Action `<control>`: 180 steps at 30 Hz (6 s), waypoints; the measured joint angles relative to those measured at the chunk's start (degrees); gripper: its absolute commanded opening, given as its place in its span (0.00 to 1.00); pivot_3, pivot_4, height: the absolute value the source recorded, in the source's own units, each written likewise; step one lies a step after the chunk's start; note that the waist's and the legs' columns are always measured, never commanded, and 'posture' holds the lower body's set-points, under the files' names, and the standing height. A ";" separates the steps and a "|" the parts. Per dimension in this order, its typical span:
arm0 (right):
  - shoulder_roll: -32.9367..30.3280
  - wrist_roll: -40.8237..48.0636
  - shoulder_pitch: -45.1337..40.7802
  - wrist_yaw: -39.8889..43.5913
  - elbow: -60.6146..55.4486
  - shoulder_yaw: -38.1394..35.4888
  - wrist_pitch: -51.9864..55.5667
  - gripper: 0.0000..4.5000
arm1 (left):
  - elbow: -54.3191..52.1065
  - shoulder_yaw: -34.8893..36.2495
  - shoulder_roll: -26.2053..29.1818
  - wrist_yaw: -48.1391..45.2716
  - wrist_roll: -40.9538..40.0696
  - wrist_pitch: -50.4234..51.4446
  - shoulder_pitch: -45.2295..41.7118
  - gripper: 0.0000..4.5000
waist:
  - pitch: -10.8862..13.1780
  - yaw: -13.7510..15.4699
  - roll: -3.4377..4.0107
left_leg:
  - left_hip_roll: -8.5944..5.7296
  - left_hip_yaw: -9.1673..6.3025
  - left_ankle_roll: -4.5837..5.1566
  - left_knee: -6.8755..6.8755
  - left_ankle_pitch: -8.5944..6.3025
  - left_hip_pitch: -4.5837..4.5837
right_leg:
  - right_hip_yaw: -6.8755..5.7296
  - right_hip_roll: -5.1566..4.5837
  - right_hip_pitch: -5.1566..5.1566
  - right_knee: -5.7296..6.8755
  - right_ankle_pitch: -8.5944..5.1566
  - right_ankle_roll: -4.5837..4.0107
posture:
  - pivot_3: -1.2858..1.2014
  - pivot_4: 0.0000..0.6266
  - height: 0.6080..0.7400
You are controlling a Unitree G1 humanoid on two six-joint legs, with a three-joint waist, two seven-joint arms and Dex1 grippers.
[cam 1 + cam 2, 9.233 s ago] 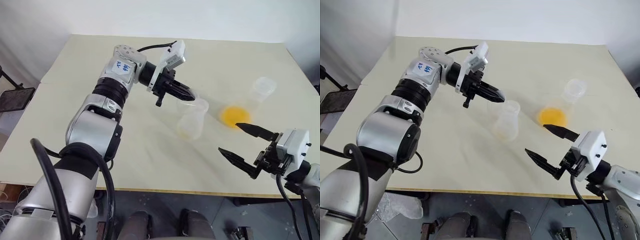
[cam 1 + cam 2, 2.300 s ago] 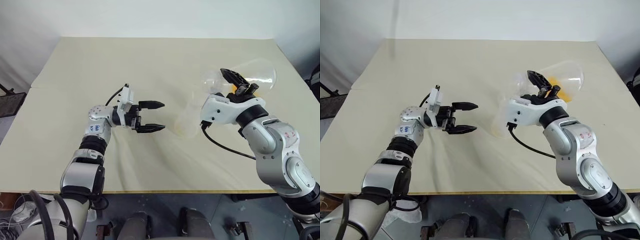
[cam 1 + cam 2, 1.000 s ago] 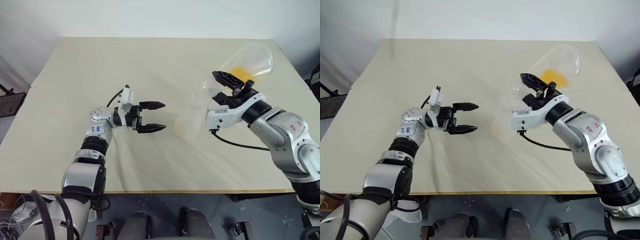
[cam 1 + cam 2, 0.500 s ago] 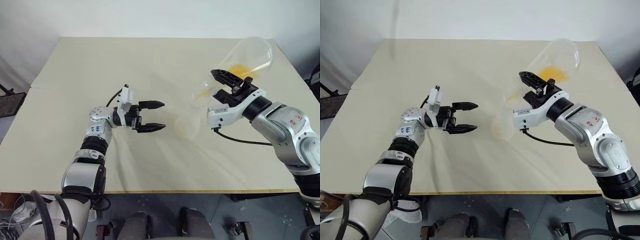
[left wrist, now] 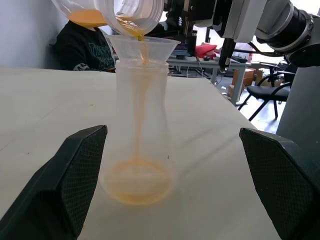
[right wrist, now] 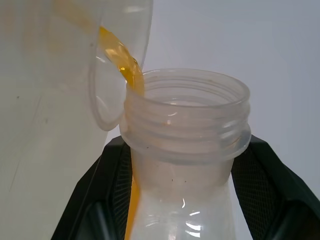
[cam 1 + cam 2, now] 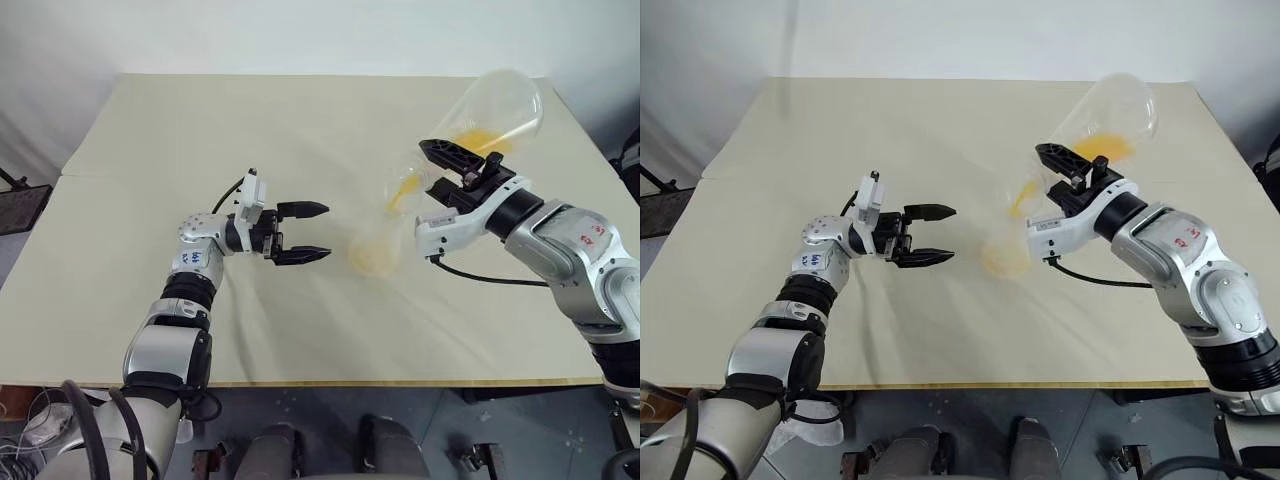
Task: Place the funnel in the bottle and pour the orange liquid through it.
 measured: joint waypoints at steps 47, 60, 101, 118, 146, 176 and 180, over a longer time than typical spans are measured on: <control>-1.71 -2.14 -3.48 -2.07 4.02 0.00 -7.75 0.54 | -0.17 0.05 0.43 0.00 -0.02 0.34 0.00 1.00 | 0.00 -0.03 0.00 | 0.00 0.00 0.00 0.00 0.00 0.00 | 0.00 0.00 0.00 0.00 0.00 0.00 | 0.52 0.24 1.00; -2.65 -2.61 -4.73 -3.35 6.64 0.00 -10.57 0.54 | -0.16 0.07 0.56 0.00 -0.02 0.44 0.00 1.00 | 0.00 -0.07 0.00 | 0.01 0.01 0.00 0.00 0.00 0.00 | 0.00 0.00 0.00 0.00 0.00 0.00 | 0.52 0.24 1.00; -4.20 -3.87 -6.78 -4.47 9.13 0.01 -15.73 0.54 | -0.16 0.10 0.70 0.00 -0.02 1.04 0.00 1.00 | 0.00 -0.07 0.00 | 0.01 0.01 0.00 0.00 0.00 0.00 | 0.00 0.00 0.00 0.00 0.00 0.00 | 0.52 0.24 1.00; -5.11 -4.39 -7.52 -5.37 11.13 0.09 -17.78 0.54 | 0.55 0.23 -0.11 0.00 -0.01 0.45 -0.72 1.00 | 0.00 -0.07 0.00 | 0.02 0.04 0.00 0.00 0.00 -0.01 | 0.00 0.00 0.00 0.00 0.00 0.00 | 0.52 0.24 1.00; 22.84 44.05 -2.35 0.36 1.16 -32.58 38.62 0.54 | -1.71 0.73 2.19 0.00 0.00 2.06 0.07 1.00 | 0.00 -0.12 -0.01 | -0.02 -0.13 0.00 0.00 0.00 0.00 | -0.11 -0.01 0.03 0.10 0.00 0.00 | 0.52 0.24 1.00; 24.06 58.70 8.92 -3.77 13.27 -35.51 26.01 0.99 | -20.52 0.33 5.70 0.30 -2.00 13.37 9.43 1.00 | 0.03 -0.17 0.09 | 0.00 -0.06 0.00 -0.02 0.00 0.09 | 0.04 -0.02 0.01 0.15 0.00 0.00 | 0.52 0.24 1.00; 21.58 60.47 9.06 -3.82 9.00 -35.56 28.23 0.99 | -21.77 0.34 5.79 1.43 -2.04 15.55 10.16 1.00 | 0.03 -0.08 0.09 | 0.00 -0.07 0.00 -0.01 0.00 0.09 | 0.05 -0.02 0.01 0.15 0.00 0.00 | 0.52 0.24 1.00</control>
